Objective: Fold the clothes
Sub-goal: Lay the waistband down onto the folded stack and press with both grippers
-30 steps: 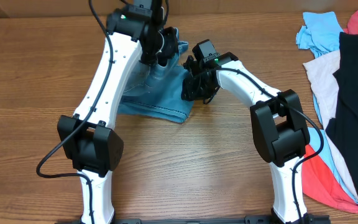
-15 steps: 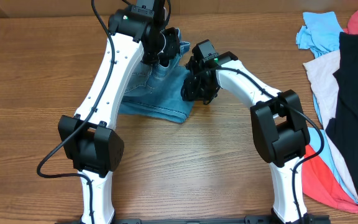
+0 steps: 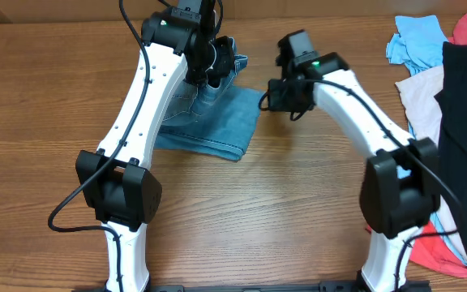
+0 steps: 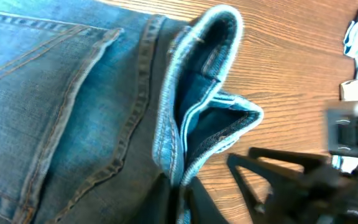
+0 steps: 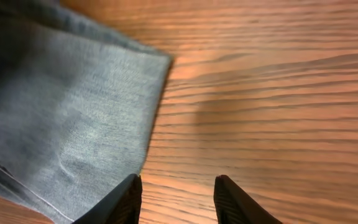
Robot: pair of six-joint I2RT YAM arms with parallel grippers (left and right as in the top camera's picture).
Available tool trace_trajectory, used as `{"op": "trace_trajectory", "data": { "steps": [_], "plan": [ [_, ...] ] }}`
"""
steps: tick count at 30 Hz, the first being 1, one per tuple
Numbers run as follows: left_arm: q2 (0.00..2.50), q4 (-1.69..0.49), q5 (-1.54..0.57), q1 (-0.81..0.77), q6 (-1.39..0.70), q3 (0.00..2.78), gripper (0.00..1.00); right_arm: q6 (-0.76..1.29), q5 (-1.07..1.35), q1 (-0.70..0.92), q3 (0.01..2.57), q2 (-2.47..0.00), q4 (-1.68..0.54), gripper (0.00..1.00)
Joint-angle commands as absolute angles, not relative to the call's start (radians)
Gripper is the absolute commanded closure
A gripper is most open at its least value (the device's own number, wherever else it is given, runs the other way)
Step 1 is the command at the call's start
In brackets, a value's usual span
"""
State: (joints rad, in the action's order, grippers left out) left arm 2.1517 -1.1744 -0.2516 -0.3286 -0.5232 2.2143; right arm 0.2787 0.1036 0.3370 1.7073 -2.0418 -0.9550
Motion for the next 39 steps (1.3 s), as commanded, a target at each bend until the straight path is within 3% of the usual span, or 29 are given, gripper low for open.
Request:
{"op": "trace_trajectory", "data": {
  "steps": [1, 4, 15, 23, 39],
  "plan": [
    [2.106, -1.170, -0.284, -0.355, -0.539, 2.211, 0.62, 0.289, 0.083, 0.329, 1.710, -2.003, -0.957, 0.58],
    [2.106, -1.166, -0.292, -0.365, -0.538, 2.211, 0.51, 0.289, 0.083, 0.329, 1.710, -2.003, -0.962, 0.57],
    [2.098, -1.174, -0.279, -0.265, -0.423, 2.228, 0.55, 0.213, 0.188, 0.330, 1.710, -2.003, -1.015, 0.57],
    [2.112, -1.243, -0.036, -0.127, -0.257, 2.194, 0.53, 0.126, 0.395, 0.379, 1.710, -2.003, -1.049, 0.51],
    [2.127, -0.971, -0.043, -0.059, -0.205, 1.770, 0.56, 0.130, 0.395, 0.497, 1.705, -2.121, -1.022, 0.47]
  ]
}}
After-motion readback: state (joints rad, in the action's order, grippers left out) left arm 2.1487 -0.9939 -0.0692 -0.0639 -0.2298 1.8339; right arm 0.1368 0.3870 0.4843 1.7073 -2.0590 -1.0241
